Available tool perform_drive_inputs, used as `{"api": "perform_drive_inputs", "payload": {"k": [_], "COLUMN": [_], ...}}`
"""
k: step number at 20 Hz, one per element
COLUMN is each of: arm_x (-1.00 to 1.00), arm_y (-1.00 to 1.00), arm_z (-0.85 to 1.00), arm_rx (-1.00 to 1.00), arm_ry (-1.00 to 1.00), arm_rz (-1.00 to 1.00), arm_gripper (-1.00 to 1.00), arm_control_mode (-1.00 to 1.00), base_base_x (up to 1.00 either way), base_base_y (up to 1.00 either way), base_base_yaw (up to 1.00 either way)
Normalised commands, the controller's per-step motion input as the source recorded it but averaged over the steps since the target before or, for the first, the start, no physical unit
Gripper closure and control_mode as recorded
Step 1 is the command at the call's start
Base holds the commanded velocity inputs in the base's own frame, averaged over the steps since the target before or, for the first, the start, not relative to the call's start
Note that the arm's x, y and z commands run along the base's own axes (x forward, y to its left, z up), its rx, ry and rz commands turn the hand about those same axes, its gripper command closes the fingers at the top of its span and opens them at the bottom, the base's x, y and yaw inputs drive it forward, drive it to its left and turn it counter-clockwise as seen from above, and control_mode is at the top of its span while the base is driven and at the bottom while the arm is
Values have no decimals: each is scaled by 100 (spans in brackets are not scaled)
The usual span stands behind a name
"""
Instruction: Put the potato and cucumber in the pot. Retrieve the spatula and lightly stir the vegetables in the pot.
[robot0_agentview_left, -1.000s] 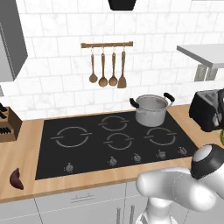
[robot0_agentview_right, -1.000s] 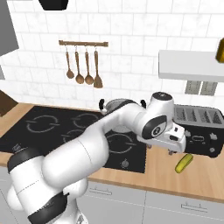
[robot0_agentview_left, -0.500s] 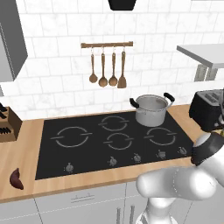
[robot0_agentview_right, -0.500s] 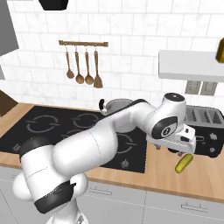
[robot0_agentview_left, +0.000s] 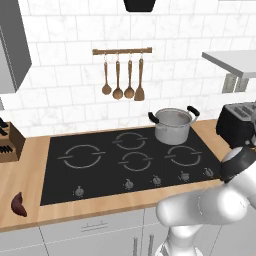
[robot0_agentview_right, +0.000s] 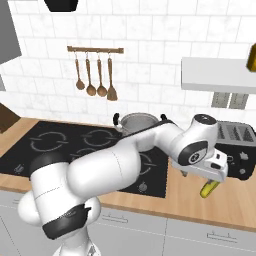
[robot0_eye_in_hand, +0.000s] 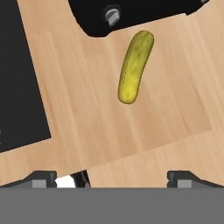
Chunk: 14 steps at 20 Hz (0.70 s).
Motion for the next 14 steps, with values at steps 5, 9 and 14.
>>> {"api": "perform_drive_inputs", "payload": {"k": [5,9,14], "arm_x": [7,19,27], "arm_y": [-4,-2,-26], "arm_z": [-12,-28,-37], "arm_rx": [0,0,0], "arm_ry": [-1,-1,0], "arm_rz": [0,0,1], "arm_gripper": [-100,-100,-100], "arm_control_mode": [-100,-100,-100], "base_base_x": [0,0,0], "base_base_y": [0,0,0], "base_base_yaw": [0,0,0]}}
